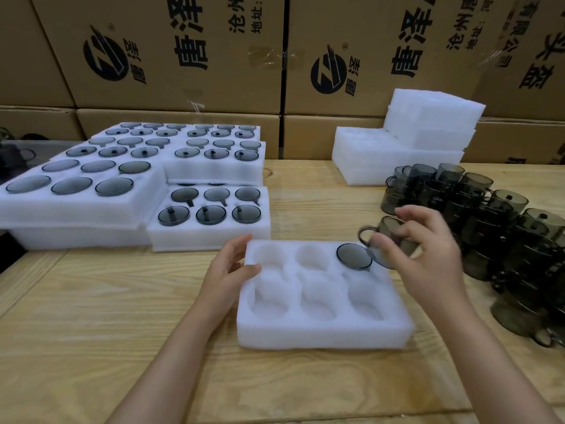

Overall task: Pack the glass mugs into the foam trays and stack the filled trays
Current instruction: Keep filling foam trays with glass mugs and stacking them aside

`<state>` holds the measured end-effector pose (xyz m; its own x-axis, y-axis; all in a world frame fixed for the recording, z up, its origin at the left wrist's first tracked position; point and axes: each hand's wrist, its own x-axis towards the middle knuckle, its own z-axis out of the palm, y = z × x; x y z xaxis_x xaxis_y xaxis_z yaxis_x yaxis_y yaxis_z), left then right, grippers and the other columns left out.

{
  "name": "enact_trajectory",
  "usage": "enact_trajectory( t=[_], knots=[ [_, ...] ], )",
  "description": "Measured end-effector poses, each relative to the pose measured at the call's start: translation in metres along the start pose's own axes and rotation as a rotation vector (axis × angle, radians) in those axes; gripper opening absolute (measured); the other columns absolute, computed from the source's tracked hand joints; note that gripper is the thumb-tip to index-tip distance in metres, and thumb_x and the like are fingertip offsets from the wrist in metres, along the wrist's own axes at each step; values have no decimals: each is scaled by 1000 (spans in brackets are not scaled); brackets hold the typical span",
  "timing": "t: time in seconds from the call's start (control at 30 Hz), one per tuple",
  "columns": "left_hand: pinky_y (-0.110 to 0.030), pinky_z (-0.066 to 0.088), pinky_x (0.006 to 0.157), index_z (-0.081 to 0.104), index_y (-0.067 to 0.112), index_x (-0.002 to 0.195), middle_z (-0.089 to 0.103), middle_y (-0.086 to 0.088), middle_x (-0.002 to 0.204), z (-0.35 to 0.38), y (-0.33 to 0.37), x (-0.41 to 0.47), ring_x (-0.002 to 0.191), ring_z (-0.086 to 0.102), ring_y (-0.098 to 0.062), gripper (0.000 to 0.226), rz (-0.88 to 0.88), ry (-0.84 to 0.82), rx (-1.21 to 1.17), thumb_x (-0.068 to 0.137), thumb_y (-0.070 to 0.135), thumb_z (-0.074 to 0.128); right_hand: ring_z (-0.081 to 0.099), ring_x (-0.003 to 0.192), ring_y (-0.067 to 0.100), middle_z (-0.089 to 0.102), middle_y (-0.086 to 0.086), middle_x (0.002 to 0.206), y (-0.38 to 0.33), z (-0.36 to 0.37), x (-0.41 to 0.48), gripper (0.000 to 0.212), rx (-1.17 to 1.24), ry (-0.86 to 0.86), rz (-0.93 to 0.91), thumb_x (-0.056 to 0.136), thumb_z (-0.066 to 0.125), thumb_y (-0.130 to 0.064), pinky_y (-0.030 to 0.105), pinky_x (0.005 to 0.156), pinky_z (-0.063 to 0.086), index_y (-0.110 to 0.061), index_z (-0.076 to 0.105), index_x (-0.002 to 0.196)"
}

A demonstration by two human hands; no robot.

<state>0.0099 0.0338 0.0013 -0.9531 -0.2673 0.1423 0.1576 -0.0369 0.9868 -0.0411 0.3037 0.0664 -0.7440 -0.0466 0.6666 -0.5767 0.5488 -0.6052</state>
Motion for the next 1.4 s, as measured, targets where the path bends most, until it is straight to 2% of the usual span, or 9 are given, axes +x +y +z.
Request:
enact_trajectory(
  t=[0.1, 0.2, 0.37, 0.5, 0.7, 0.93, 1.1, 1.3, 1.4],
  knots=[
    [-29, 47, 92, 58, 23, 118, 63, 0, 119, 2, 7, -4, 115, 57, -19, 56, 31, 17, 40, 64, 16, 64, 50, 104, 8, 56, 2, 111, -10, 24, 1, 25, 107, -42, 20, 75, 76, -16, 3, 85, 30, -15, 55, 62],
    [-4, 38, 85, 57, 32, 117, 59, 13, 123, 6, 19, -6, 118, 51, -2, 46, 133, 101, 219, 75, 17, 68, 46, 104, -11, 54, -5, 115, -19, 38, 3, 26, 197, -168, 48, 76, 75, -20, -2, 79, 29, -26, 55, 61],
    [-3, 36, 91, 55, 30, 124, 57, 24, 119, 26, 46, 1, 111, 48, 16, 39, 255, -46, 497, 90, 13, 60, 41, 111, 10, 47, -15, 116, -28, 50, 4, 28, 218, -325, -4, 75, 76, -21, 5, 90, 28, -39, 56, 65],
    [-29, 45, 96, 64, 17, 97, 67, 8, 114, 46, 66, 15, 108, 61, -8, 12, 148, -219, 463, 94, 9, 55, 53, 89, 1, 48, -6, 112, -29, 55, 12, 26, 353, -327, 37, 77, 74, -12, 13, 82, 40, -32, 60, 69],
    [-48, 45, 100, 48, 17, 83, 61, 0, 105, 58, 65, 24, 101, 62, -19, 22, 121, -317, 318, 89, 1, 61, 57, 104, 1, 53, 3, 115, -20, 56, 10, 24, 686, -273, 142, 79, 66, 6, 18, 87, 46, -18, 62, 81],
    [-29, 51, 93, 45, 36, 122, 63, -5, 114, 62, 63, 29, 103, 64, -14, 55, 165, -333, 265, 86, -1, 65, 57, 110, 2, 57, 0, 122, -20, 57, 6, 20, 818, -312, 209, 86, 56, 4, 20, 88, 48, -15, 61, 89],
    [-6, 40, 68, 54, 36, 75, 60, 13, 92, 59, 54, 29, 81, 56, 13, 34, 206, -192, 575, 66, 25, 85, 62, 90, 5, 67, -4, 97, -15, 63, 5, 14, 687, -380, 308, 91, 57, -14, 17, 75, 49, -16, 64, 103],
    [-20, 41, 85, 44, 34, 69, 60, 11, 115, 61, 50, 24, 93, 57, -1, 44, 333, -163, 778, 61, 30, 87, 60, 80, 14, 67, 10, 92, -13, 63, 4, 2, 637, -422, 294, 90, 59, -16, 25, 67, 49, -14, 60, 91],
    [-35, 41, 93, 41, 35, 68, 63, 8, 105, 63, 53, 22, 100, 57, -14, 46, 386, -137, 858, 61, 33, 86, 61, 83, 9, 68, 3, 92, -10, 64, 3, 3, 638, -443, 307, 92, 57, -16, 22, 68, 48, -17, 58, 89]
  ],
)
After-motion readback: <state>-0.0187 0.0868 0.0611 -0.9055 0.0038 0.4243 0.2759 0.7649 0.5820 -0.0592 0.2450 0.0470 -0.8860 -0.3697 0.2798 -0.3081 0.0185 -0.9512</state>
